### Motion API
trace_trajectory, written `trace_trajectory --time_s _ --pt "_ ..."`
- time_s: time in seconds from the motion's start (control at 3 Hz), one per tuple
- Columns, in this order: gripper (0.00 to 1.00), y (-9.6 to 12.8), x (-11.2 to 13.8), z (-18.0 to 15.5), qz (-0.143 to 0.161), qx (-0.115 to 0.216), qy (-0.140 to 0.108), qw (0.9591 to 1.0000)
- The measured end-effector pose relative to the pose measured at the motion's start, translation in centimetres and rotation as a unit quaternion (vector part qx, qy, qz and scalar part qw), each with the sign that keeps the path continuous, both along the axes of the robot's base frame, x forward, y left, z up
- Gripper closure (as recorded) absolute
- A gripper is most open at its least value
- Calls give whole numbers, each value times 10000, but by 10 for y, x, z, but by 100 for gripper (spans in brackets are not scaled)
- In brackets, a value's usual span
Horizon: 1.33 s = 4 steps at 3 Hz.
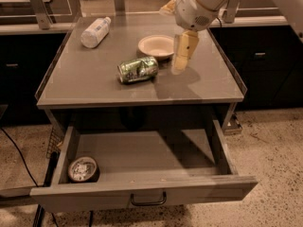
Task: Place green can into top drawer
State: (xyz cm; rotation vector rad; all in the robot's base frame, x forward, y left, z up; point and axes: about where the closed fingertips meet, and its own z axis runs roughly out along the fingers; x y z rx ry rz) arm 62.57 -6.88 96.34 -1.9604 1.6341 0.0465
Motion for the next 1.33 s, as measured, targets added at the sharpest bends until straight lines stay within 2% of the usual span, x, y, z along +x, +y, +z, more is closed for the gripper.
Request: trace_trajectory --time_s 1.33 --pt "0 49 33 -45 489 -344 276 9978"
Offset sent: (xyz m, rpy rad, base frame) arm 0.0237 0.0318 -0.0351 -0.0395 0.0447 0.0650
